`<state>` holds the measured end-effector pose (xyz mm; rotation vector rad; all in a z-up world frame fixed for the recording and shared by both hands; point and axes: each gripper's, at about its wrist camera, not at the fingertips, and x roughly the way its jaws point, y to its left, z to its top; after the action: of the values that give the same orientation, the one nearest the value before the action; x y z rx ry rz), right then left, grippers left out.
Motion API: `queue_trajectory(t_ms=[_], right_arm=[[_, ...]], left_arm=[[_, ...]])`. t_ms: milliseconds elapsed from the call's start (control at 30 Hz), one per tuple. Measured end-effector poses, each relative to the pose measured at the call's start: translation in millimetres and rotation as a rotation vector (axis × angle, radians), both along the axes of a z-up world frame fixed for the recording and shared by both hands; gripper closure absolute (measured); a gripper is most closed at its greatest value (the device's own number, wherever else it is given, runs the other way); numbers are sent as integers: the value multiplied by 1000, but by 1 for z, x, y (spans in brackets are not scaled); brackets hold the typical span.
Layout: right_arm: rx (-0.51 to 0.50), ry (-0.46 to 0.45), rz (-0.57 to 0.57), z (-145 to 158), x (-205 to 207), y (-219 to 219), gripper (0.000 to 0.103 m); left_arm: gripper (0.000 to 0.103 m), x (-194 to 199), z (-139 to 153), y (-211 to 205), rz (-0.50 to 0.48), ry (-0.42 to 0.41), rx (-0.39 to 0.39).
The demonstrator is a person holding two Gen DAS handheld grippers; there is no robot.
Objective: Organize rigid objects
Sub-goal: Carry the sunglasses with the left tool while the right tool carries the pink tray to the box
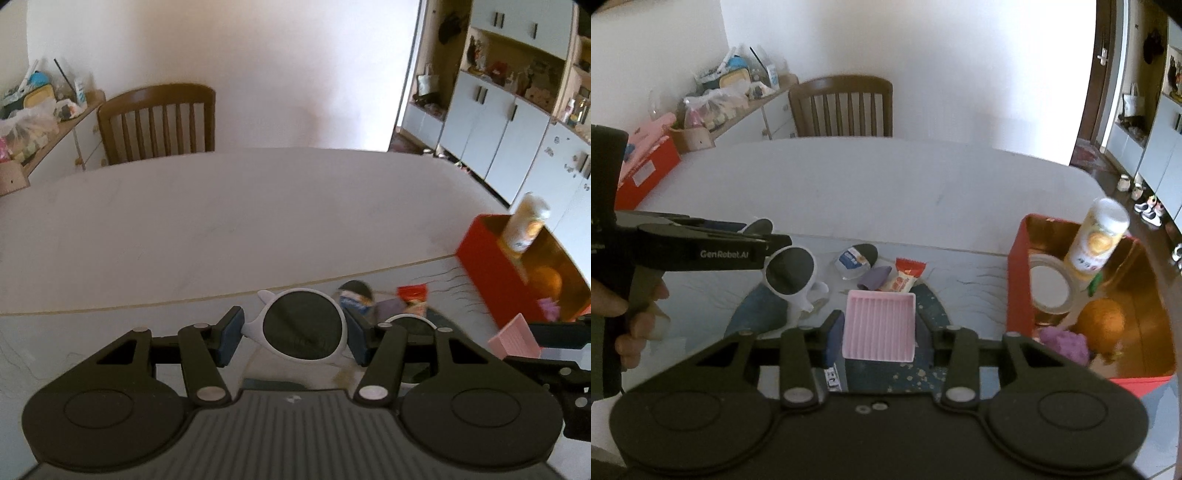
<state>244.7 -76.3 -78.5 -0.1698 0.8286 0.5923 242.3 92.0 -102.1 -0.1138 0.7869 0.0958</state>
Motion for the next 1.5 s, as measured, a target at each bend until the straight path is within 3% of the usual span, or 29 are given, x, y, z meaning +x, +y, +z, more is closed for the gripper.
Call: queue_trajectory(t_ms=[400,700,1100,1500], right_arm=[[45,-57,-28,26,-11,-57,62],[64,-86,-71,34,-3,-118,62],[50,-85,-100,26,28,-184,62],[17,-59,-87,4,63,-227,62]], left_arm=[[46,-17,41,-60,-77,-72,10],[46,-12,52,-126,-144,-88,26],[46,13,45,-208,-222,-75,48],[46,59,24,-248,-212,-43,99]])
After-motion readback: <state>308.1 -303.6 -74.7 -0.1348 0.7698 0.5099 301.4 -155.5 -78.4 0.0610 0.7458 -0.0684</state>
